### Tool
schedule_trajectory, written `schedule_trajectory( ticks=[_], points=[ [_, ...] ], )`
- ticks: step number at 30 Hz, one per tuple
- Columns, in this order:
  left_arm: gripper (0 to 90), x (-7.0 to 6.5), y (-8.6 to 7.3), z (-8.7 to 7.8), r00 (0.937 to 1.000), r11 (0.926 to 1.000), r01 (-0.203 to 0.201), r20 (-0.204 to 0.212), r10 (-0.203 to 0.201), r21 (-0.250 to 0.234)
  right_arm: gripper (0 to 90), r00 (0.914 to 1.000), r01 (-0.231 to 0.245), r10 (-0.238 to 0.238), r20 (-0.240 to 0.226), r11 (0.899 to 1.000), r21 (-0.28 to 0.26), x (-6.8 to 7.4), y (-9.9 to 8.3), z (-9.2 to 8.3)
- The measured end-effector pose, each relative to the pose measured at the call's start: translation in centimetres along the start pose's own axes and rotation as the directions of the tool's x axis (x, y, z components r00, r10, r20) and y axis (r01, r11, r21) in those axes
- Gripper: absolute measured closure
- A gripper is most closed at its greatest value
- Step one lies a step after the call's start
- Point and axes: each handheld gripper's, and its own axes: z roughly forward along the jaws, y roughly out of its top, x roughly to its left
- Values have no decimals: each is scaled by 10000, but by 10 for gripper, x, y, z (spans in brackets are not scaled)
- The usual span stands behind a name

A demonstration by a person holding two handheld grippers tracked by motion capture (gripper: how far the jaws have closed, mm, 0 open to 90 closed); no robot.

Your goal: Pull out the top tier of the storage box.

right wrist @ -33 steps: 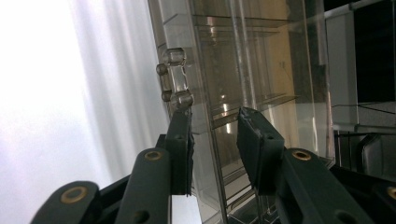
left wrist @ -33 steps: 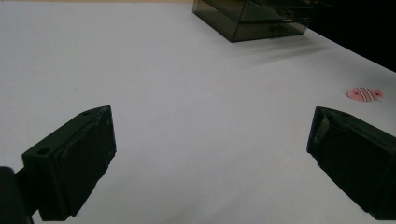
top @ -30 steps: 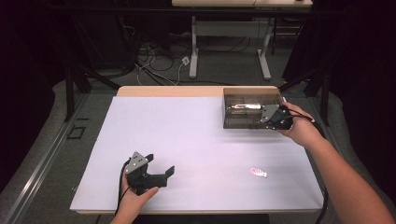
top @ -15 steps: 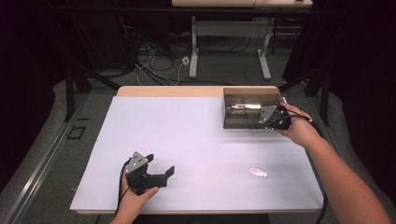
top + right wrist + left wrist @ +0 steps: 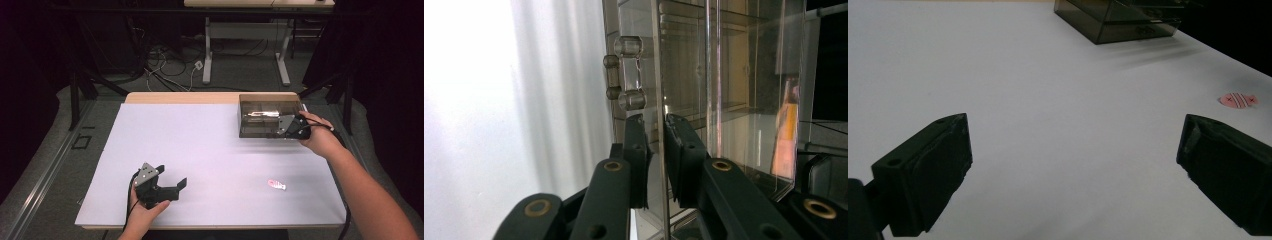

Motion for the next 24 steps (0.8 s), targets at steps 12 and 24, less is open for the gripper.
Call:
schedule_trajectory(
  ticks=[12,24],
  points=[
    [13,0,0,0,10000,10000,-16,-4,16,41,845,9997,227,-227,-52,9997,-62,1,-1,-3],
    [13,0,0,1,10000,10000,-16,-5,16,46,856,9985,338,-346,-426,9993,-183,2,-2,-6]
  ],
)
